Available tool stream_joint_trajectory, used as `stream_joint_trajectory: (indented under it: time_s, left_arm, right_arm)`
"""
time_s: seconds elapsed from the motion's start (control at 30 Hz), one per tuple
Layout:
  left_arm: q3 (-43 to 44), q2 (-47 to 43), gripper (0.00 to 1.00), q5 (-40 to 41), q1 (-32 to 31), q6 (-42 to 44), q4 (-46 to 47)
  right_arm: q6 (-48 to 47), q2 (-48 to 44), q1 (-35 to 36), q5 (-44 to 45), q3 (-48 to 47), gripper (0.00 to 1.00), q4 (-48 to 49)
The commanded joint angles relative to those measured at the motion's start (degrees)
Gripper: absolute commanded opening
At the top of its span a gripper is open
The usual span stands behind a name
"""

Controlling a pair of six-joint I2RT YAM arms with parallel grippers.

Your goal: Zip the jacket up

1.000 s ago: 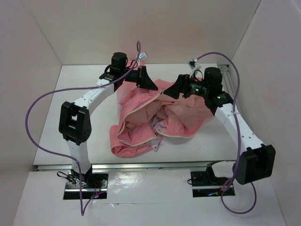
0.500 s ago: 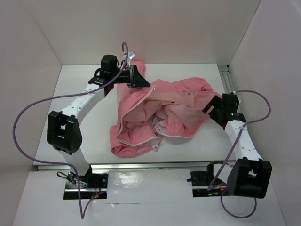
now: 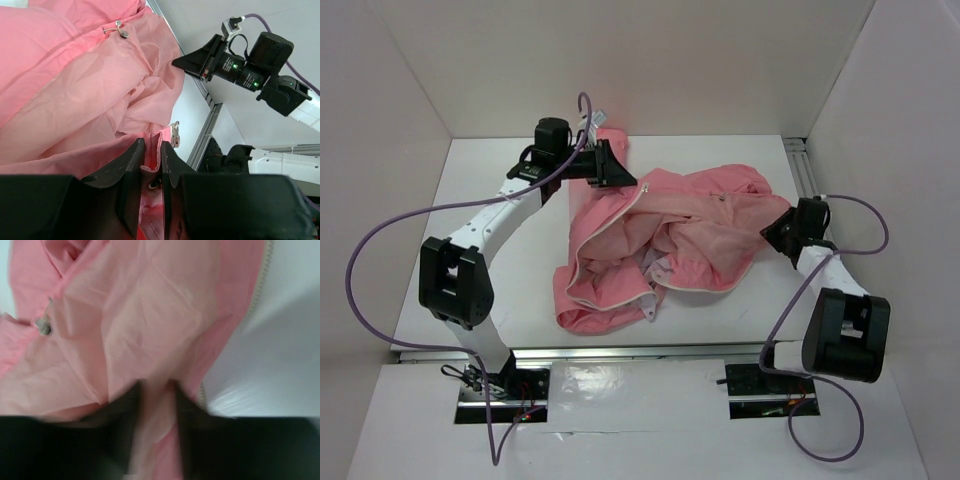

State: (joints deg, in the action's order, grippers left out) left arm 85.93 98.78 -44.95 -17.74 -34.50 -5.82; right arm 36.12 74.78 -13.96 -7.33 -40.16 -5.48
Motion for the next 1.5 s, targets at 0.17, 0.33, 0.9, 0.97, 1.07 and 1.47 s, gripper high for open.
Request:
stream_joint_trajectory:
  time_s: [0.17,0.33,0.9,0.97,1.07,1.47]
  left_arm:
    - [1.0,-4.5,0.00,4.6,3.3,2.9,-3.7]
    - [-1.6,-6.9,0.00,9.6,8.2,0.6,-5.0]
    - [-10.0,-8.7,0.00,14.3,14.3,-5.5,-2.5]
    - [-10.0,-8.7,0.00,14.3,14.8,-6.0,-2.5]
    - [-10.0,-8.7,0.00,13.2,14.8,-6.0,-2.0]
    - [-8.3,-9.2,0.00,13.7,14.8,-5.5,-3.1]
  right_arm:
    - [-9.6,-0.3,20.2,13.5,-16.6,0.00,-6.9]
    - [-9.6,9.3,39.4,23.1,-30.0,0.00,-11.8]
    - [-19.2,9.9,46.1,17.4,-48.7,0.68,-19.3]
    - [-21.6,15.1,46.0,19.4,-51.9,0.79,-23.2]
    - [-22.2,19.7,47.4,26.4,-55.1,0.94,-29.3]
    - [-14.7,12.9,45.8,17.4,-31.4,0.85,-24.2]
